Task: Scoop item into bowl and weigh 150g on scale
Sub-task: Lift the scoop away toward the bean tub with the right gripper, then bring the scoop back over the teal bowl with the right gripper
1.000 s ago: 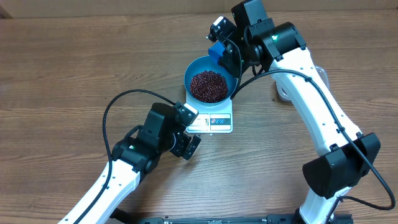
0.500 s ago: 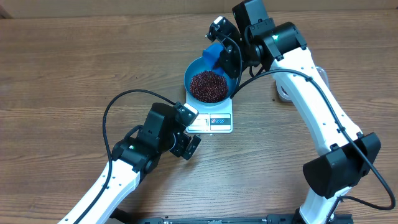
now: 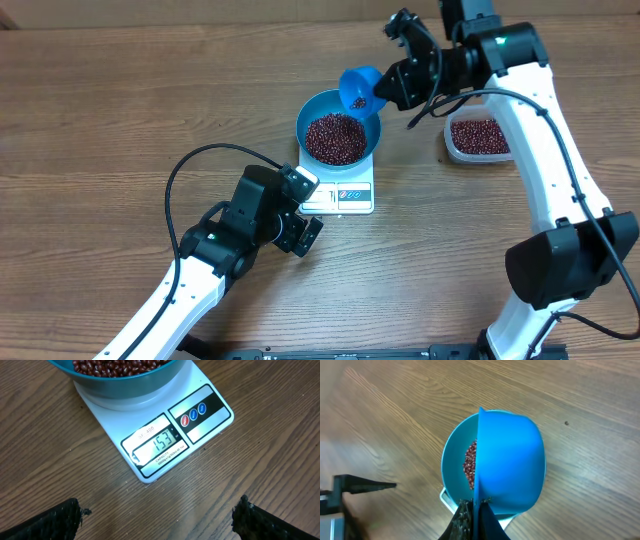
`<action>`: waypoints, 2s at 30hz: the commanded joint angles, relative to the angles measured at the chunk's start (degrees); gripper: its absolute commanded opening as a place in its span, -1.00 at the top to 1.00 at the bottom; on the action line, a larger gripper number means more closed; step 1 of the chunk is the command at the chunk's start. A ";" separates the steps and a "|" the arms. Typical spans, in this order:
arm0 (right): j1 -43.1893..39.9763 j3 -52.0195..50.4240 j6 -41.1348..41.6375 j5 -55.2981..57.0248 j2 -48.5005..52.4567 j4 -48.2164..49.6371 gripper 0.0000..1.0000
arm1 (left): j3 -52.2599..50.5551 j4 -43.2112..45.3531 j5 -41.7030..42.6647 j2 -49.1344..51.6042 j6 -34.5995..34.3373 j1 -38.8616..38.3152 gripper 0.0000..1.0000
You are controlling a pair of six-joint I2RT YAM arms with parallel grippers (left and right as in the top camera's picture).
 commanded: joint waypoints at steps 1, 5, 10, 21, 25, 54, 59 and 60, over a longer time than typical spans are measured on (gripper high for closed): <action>-2.21 1.90 0.48 -4.59 -1.05 -0.57 0.93 | 0.07 0.02 -0.37 0.20 -1.22 0.24 -0.99; -4.28 1.90 0.44 -4.59 -1.81 -1.14 0.93 | 0.07 0.02 -0.37 0.20 -1.25 0.24 -0.99; -10.62 1.90 0.42 -4.52 -4.79 -3.17 0.93 | 0.07 0.02 -0.37 0.20 -1.22 0.24 -0.99; -20.83 1.70 2.12 27.91 -5.86 -10.56 0.93 | 0.07 0.02 -0.37 0.20 -1.22 0.24 -0.99; -14.38 1.36 7.06 45.27 -5.60 -12.26 0.93 | 0.07 0.02 -0.37 0.20 -1.22 0.24 -0.99; 4.59 6.51 1.27 14.71 -3.82 -3.89 0.93 | 0.07 0.02 -0.37 0.20 -1.22 0.24 -0.99; 11.15 3.89 1.73 23.96 -0.63 -3.28 0.93 | 0.07 0.02 -0.37 0.20 -1.22 0.24 -0.99; 12.17 3.89 1.84 25.79 0.24 -3.21 0.93 | 0.07 0.02 -0.37 0.20 -1.22 0.24 -0.99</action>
